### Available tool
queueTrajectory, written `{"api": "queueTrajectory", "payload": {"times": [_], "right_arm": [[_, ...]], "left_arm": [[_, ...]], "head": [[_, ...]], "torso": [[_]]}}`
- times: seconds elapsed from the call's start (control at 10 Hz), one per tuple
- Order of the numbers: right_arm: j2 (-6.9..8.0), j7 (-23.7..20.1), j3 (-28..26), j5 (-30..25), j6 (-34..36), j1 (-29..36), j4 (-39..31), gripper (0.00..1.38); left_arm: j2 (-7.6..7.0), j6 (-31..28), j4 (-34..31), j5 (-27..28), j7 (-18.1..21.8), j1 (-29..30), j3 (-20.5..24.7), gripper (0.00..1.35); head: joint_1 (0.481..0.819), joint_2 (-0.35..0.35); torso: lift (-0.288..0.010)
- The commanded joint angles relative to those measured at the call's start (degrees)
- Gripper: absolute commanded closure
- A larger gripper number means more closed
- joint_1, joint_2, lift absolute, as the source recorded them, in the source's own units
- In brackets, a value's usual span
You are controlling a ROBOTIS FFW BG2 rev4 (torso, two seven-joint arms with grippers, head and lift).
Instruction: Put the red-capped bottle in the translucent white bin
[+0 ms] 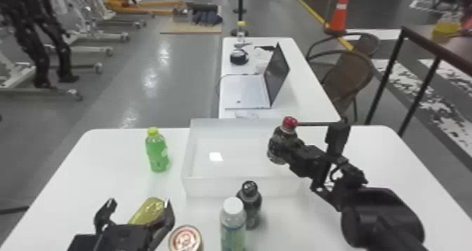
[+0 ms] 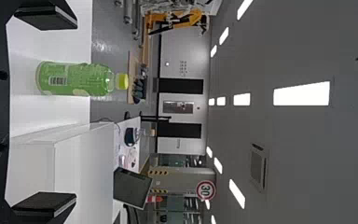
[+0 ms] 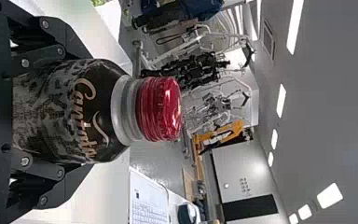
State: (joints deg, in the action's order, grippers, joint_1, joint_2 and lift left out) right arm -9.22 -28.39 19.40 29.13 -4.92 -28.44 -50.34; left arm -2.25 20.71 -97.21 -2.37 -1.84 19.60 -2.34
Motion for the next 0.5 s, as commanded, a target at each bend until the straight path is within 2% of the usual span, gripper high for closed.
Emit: {"api": "queueTrajectory", "payload": {"times": [0.0,0.1,0.2,0.4], "right_arm": [[0.0,0.0,0.2,-0.21,0.43,-0.03,0.16,0.61],[0.0,0.0,0.2,-1.0,0.43,-0.12,-0.2,0.29],[0.0,0.0,0.2,-1.44,0.52,-0.12,-0.28,0.05],[0.0,0.0,0.2,-1.53,0.61,-0.12,-0.37,0.08]], "left_arm": [[-0.03,0.12,0.0,-0.01,0.0,0.0,0.05,0.01],[-0.03,0.2,0.0,-0.01,0.0,0.0,0.05,0.01],[-0.03,0.2,0.0,-0.01,0.0,0.0,0.05,0.01],[-0.03,0.2,0.0,-0.01,0.0,0.09,0.05,0.01]], "head": [[0.549,0.0],[0.549,0.0],[0.549,0.0],[0.549,0.0]], "torso": [[-0.1],[-0.1],[-0.1],[-0.1]]}}
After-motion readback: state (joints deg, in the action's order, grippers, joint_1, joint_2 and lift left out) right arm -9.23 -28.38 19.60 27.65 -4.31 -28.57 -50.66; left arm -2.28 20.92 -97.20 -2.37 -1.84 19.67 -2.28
